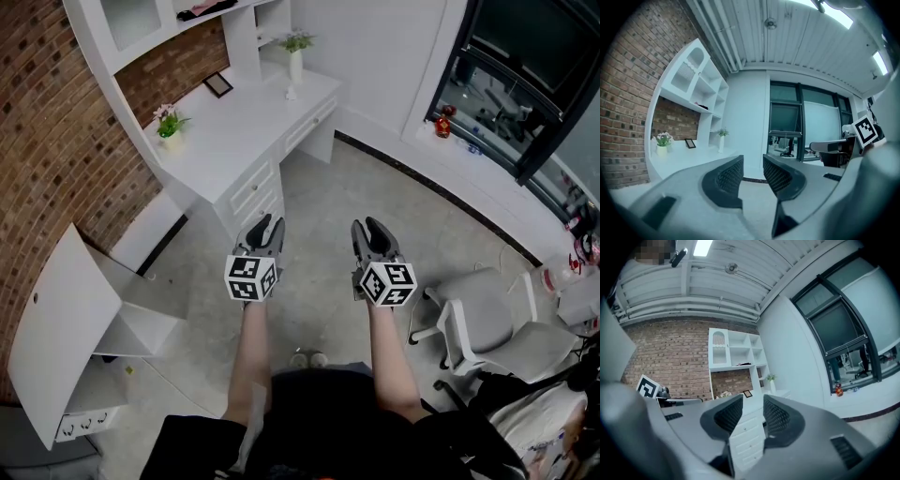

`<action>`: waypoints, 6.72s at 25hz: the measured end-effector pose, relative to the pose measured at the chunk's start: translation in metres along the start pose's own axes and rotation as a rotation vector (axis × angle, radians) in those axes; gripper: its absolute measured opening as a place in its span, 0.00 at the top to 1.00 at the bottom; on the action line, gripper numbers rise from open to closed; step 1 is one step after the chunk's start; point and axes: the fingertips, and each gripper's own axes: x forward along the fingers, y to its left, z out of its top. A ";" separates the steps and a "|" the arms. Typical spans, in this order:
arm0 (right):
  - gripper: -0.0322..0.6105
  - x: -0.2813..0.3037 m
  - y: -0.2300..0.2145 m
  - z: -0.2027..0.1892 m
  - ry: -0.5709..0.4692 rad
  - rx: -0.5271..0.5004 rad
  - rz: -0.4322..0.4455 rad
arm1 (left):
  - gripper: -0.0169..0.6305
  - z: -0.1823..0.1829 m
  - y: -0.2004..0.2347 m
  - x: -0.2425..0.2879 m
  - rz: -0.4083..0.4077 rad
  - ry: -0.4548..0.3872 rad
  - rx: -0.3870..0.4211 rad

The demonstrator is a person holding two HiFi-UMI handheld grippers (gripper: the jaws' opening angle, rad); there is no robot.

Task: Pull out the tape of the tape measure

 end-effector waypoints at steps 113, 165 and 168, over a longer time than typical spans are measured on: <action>0.73 0.743 -0.242 -0.090 0.482 -0.109 0.396 | 0.83 -0.060 0.353 0.721 -0.624 0.469 0.345; 0.81 0.659 -0.228 -0.122 0.939 -1.153 0.802 | 0.86 -0.008 0.287 0.568 -0.699 0.421 0.376; 0.81 0.659 -0.239 -0.121 0.957 -1.139 0.792 | 0.86 -0.009 0.292 0.564 -0.695 0.425 0.356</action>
